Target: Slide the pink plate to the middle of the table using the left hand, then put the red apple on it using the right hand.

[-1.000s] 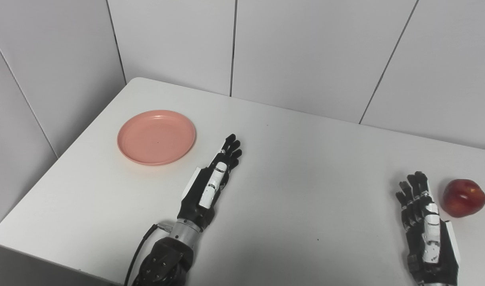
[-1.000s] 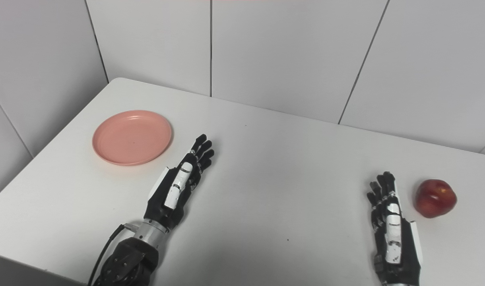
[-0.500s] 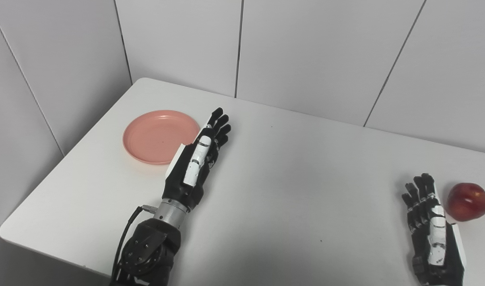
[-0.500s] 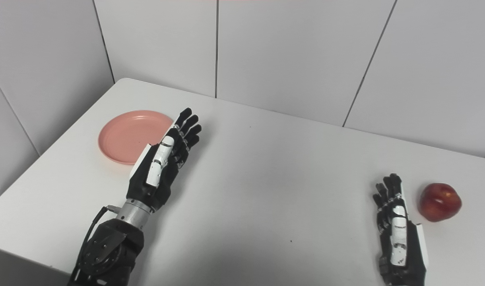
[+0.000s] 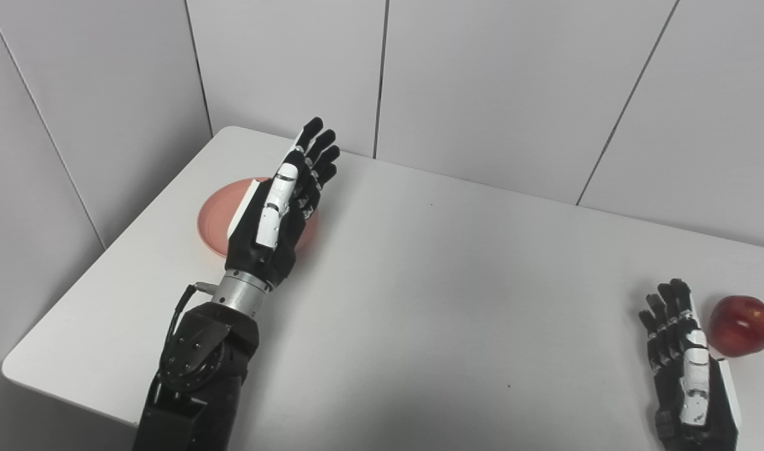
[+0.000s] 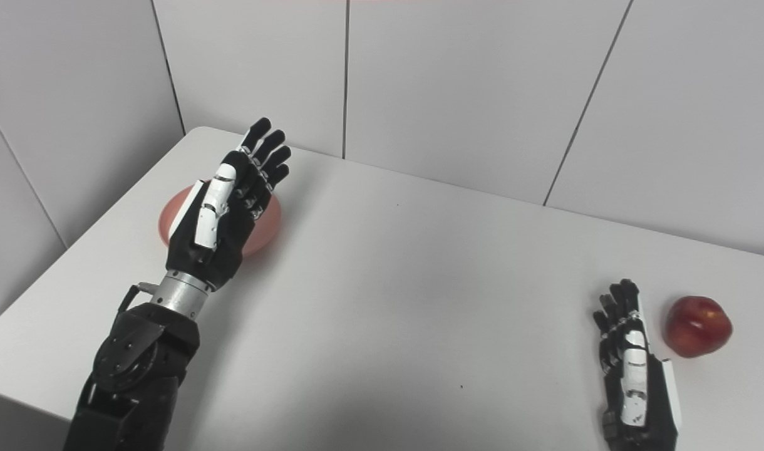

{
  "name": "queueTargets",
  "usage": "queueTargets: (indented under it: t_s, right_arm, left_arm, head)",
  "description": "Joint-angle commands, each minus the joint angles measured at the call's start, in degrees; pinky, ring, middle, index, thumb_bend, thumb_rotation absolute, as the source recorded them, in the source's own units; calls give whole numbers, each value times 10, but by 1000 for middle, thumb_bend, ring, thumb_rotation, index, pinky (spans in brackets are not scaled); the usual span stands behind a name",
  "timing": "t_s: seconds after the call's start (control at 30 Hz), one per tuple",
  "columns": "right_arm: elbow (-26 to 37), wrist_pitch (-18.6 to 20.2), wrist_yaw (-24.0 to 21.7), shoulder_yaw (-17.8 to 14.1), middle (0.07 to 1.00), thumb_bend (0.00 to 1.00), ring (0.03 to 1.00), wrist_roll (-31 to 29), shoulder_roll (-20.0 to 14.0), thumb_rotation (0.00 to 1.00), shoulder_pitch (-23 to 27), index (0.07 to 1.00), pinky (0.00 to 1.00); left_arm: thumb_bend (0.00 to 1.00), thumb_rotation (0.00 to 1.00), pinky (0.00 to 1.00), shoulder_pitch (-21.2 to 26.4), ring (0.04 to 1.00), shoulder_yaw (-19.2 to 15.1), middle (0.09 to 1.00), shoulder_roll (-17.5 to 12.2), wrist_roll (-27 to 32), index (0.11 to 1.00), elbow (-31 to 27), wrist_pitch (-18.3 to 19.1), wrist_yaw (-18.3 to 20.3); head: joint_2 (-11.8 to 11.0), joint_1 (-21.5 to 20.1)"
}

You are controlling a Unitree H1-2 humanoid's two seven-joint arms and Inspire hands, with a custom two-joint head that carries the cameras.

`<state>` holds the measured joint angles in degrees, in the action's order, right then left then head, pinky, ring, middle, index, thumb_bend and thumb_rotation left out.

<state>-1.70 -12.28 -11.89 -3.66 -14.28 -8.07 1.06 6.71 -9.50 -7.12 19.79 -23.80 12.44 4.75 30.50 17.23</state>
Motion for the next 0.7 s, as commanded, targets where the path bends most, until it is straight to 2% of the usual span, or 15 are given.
queueTargets:
  t_s: [0.0,0.2,0.33,0.47,0.67]
  right_arm:
    - [-57,-23,-9,0,1000,324,995,-4,6,1000,-27,1000,1000]
    - [-52,-16,-10,0,1000,323,1000,-7,6,1000,-29,1000,1000]
    - [-52,-16,-11,0,1000,309,1000,-7,5,1000,-29,1000,1000]
    - [-52,-17,-11,0,1000,313,1000,-4,3,1000,-30,1000,1000]
    - [-48,-16,-7,-1,1000,319,992,2,3,1000,-32,1000,1000]
  left_arm:
    - [379,1000,1000,28,962,-12,969,-7,21,951,5,-20,3]
    - [364,1000,981,66,955,-56,955,-37,42,943,34,-14,-5]
    - [318,1000,993,88,973,-72,968,-48,54,955,32,3,-17]
    - [321,1000,1000,111,982,-89,976,-67,65,969,41,13,-25]
    - [282,1000,969,137,957,-107,959,-86,67,947,52,32,-48]
  head:
    - [1,1]
    - [-2,3]
    - [-2,5]
    - [-3,7]
    - [-3,10]
